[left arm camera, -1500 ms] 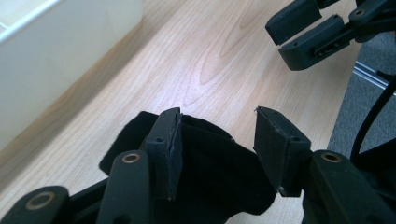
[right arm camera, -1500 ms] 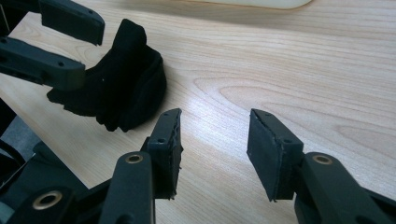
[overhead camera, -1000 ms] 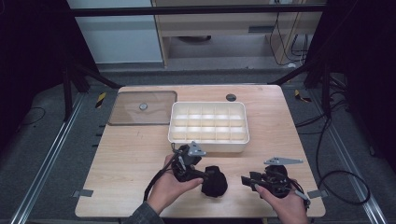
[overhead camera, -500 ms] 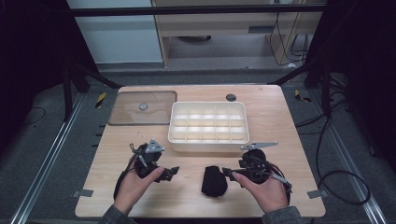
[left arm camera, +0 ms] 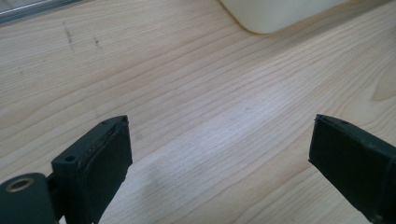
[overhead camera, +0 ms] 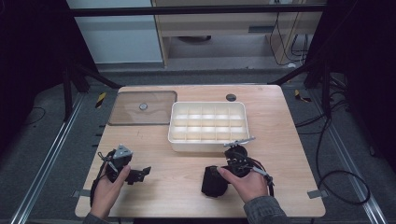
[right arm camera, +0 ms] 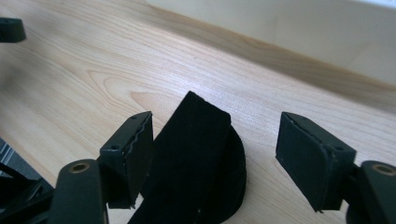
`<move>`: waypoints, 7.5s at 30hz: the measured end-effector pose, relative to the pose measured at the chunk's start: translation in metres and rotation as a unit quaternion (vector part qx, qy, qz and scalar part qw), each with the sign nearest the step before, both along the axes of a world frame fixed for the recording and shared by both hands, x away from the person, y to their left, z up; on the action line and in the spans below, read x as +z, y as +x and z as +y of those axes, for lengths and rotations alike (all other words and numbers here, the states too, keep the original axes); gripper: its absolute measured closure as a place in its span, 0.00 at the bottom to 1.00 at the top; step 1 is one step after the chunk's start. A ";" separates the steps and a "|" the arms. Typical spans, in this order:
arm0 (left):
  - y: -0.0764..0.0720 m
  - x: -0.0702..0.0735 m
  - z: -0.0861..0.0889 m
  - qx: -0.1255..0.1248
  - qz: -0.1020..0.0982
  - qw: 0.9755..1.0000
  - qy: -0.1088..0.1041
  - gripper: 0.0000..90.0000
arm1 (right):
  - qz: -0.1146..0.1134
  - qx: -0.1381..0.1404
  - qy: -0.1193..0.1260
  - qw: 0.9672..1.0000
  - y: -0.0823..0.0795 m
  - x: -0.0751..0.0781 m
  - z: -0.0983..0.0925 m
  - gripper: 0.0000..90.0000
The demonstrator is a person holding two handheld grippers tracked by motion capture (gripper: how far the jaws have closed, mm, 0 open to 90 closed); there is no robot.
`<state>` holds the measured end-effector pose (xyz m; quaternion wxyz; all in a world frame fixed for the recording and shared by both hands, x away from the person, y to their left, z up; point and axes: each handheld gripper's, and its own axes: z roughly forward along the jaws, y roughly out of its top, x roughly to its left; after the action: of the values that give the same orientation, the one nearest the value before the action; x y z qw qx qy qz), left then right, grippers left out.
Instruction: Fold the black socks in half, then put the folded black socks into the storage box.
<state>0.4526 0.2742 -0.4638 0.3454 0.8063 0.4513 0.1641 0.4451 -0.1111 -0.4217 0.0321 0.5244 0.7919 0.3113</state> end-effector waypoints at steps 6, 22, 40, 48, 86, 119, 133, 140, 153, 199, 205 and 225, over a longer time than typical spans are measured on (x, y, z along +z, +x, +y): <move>0.002 -0.014 0.008 0.013 0.027 1.000 0.006 0.06 | 0.021 0.000 0.003 1.000 0.001 -0.019 0.000 0.37; 0.003 -0.019 0.009 0.011 0.037 0.999 0.004 0.07 | 0.051 -0.001 0.027 0.998 0.005 -0.051 0.004 0.49; 0.010 -0.023 0.018 0.025 0.042 0.999 0.001 0.07 | 0.049 0.015 0.053 0.997 0.002 -0.055 0.007 0.76; 0.013 -0.025 0.026 0.046 0.035 0.998 -0.002 0.06 | 0.013 0.014 0.048 0.999 -0.004 -0.039 0.001 0.78; 0.017 -0.039 0.035 0.058 0.006 0.998 0.026 0.02 | -0.132 -0.054 -0.016 0.990 0.037 0.073 -0.083 0.75; 0.015 -0.044 0.034 0.054 -0.017 0.998 0.029 0.00 | -0.167 -0.063 -0.046 0.983 0.070 0.097 -0.088 0.75; 0.015 -0.044 0.034 0.055 -0.018 0.998 0.029 0.00 | -0.172 -0.076 -0.057 0.980 0.089 0.086 -0.090 0.75; 0.015 -0.044 0.034 0.055 -0.018 0.998 0.029 0.00 | -0.175 -0.081 -0.064 0.979 0.099 0.078 -0.086 0.75; 0.015 -0.045 0.033 0.054 -0.019 0.998 0.029 0.00 | -0.175 -0.083 -0.073 0.978 0.105 0.069 -0.080 0.75; 0.014 -0.044 0.032 0.051 -0.018 0.998 0.031 0.00 | -0.147 -0.064 -0.103 0.982 0.116 0.032 -0.064 0.74; 0.014 -0.044 0.032 0.051 -0.018 0.998 0.031 0.00 | -0.143 -0.062 -0.107 0.982 0.118 0.029 -0.061 0.74; 0.014 -0.044 0.032 0.051 -0.018 0.998 0.030 0.00 | -0.132 -0.055 -0.135 0.981 0.120 0.017 -0.052 0.74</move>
<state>0.4665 0.3063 -0.5080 0.3198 0.7894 0.4803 0.2095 0.5652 -0.1628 -0.4048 0.2237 0.5122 0.7854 0.2658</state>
